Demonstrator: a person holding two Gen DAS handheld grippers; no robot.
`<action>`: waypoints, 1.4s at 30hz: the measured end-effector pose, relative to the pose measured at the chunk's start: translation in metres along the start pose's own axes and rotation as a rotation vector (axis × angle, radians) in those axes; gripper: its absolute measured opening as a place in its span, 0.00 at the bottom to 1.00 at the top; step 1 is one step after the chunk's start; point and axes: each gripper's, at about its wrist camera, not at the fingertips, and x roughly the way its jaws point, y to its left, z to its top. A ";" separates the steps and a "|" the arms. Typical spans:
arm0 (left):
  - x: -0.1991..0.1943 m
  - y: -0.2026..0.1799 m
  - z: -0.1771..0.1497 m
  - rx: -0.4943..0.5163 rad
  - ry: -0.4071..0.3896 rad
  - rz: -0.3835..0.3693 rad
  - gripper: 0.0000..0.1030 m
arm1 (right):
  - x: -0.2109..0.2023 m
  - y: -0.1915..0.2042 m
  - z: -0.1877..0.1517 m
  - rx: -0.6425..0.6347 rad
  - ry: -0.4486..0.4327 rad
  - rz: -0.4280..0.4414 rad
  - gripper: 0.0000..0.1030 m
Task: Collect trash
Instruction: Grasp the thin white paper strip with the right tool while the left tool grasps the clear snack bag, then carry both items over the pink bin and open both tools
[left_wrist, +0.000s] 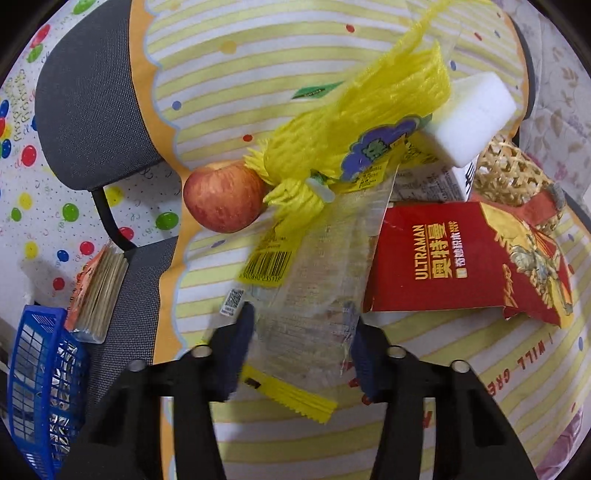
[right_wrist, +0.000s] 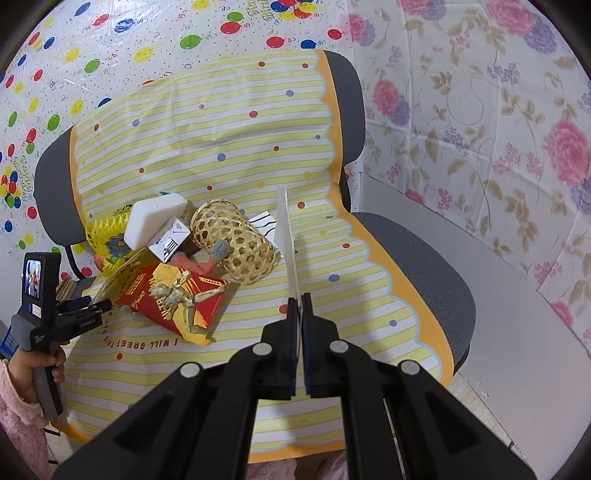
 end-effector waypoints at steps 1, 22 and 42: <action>-0.004 0.000 -0.001 0.000 -0.012 -0.005 0.39 | -0.001 0.000 -0.001 0.001 0.001 0.004 0.03; -0.195 0.006 -0.004 -0.119 -0.347 -0.286 0.03 | -0.068 -0.009 -0.016 0.043 -0.090 0.066 0.03; -0.227 -0.134 -0.096 0.096 -0.339 -0.572 0.03 | -0.159 -0.066 -0.080 0.110 -0.124 -0.099 0.03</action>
